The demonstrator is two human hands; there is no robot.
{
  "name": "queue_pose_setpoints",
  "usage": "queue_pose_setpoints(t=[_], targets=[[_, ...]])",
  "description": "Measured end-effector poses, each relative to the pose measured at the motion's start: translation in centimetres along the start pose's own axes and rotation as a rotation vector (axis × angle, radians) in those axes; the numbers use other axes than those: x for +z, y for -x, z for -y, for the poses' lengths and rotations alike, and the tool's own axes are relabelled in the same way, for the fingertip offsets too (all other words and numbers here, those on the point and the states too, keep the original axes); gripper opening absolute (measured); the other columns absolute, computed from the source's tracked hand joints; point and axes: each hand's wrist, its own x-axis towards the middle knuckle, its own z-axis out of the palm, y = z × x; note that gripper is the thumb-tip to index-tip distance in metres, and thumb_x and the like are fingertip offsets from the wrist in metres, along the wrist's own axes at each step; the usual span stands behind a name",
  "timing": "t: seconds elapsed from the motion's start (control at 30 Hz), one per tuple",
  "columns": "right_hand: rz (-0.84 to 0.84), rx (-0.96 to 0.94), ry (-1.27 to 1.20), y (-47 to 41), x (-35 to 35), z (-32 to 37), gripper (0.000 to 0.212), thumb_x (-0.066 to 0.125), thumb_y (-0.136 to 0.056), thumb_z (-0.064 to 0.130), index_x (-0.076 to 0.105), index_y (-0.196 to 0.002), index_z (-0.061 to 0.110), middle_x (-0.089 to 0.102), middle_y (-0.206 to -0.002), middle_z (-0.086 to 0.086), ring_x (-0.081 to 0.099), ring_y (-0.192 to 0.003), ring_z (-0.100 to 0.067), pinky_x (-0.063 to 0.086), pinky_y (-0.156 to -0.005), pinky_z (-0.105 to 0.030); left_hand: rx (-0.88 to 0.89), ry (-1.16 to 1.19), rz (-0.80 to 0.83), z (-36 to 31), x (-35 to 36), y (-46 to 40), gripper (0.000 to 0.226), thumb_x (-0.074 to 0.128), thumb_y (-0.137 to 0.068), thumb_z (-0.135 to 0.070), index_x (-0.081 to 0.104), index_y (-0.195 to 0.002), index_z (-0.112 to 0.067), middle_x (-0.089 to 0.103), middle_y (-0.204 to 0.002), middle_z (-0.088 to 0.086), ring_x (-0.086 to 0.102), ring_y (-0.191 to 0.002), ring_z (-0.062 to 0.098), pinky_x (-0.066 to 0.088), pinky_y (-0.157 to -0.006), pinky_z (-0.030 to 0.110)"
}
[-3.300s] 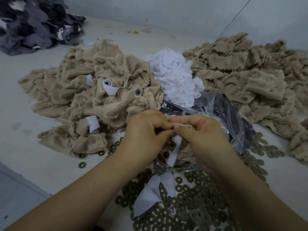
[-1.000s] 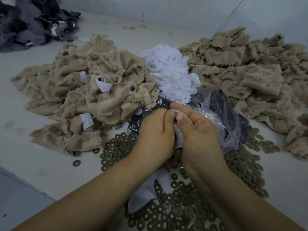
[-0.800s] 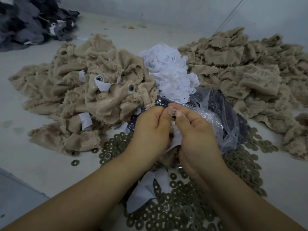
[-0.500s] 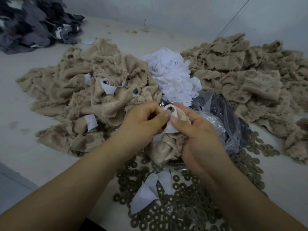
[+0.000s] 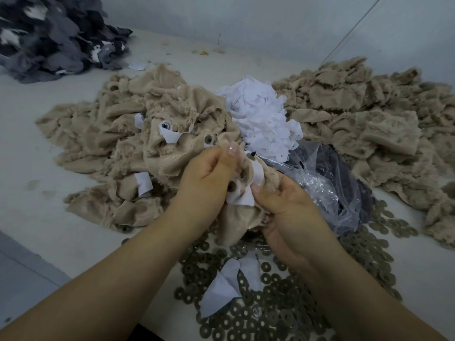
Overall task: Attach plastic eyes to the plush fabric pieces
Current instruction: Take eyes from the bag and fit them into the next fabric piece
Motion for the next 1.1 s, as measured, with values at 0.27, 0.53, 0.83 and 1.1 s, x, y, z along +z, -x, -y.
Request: queue_pose_setpoints(t=[0.27, 0.53, 0.83, 1.1], targets=[[-0.118, -0.096, -0.003, 0.0, 0.2, 0.4, 0.038, 0.059, -0.089, 0.003, 0.059, -0.126, 0.013, 0.075, -0.111, -0.01, 0.074, -0.094, -0.02, 0.061, -0.071, -0.029, -0.137, 0.097, -0.168, 0.6, 0.2, 0.4, 0.054, 0.045, -0.102, -0.033, 0.039, -0.055, -0.007, 0.034, -0.04, -0.002, 0.031, -0.037, 0.006, 0.025, -0.038, 0.019], [-0.15, -0.058, 0.164, -0.3, -0.4, -0.1, 0.034, 0.048, -0.102, 0.003, 0.059, -0.128, 0.022, 0.074, -0.116, -0.009, 0.071, -0.108, -0.028, 0.056, -0.091, -0.044, 0.032, -0.164, 0.131, 0.6, -0.8, 0.1, 0.036, 0.084, -0.075, -0.03, 0.059, -0.101, -0.034, 0.063, -0.096, -0.021, 0.061, -0.084, -0.005, 0.047, -0.07, 0.009], [-0.123, -0.06, 0.466, 0.0, -0.7, 0.0, 0.034, 0.055, -0.099, 0.004, 0.053, -0.123, 0.029, 0.078, -0.098, 0.0, 0.074, -0.092, -0.015, 0.059, -0.075, -0.025, 0.571, -0.905, -0.289, -1.0, -4.5, -4.7, 0.014, 0.058, -0.091, -0.013, 0.069, -0.093, -0.003, 0.056, -0.102, 0.014, 0.049, -0.091, 0.028, 0.041, -0.074, 0.035], [-0.112, -0.041, 0.676, 0.1, -0.7, 0.2, 0.028, 0.059, -0.095, -0.002, 0.065, -0.109, 0.021, 0.076, -0.093, 0.005, 0.074, -0.082, -0.013, 0.059, -0.071, -0.025, 0.122, -1.458, 0.108, 2.2, -5.8, -7.5, 0.017, 0.049, -0.087, -0.013, 0.065, -0.089, -0.006, 0.062, -0.103, 0.014, 0.049, -0.105, 0.037, 0.042, -0.091, 0.057]])
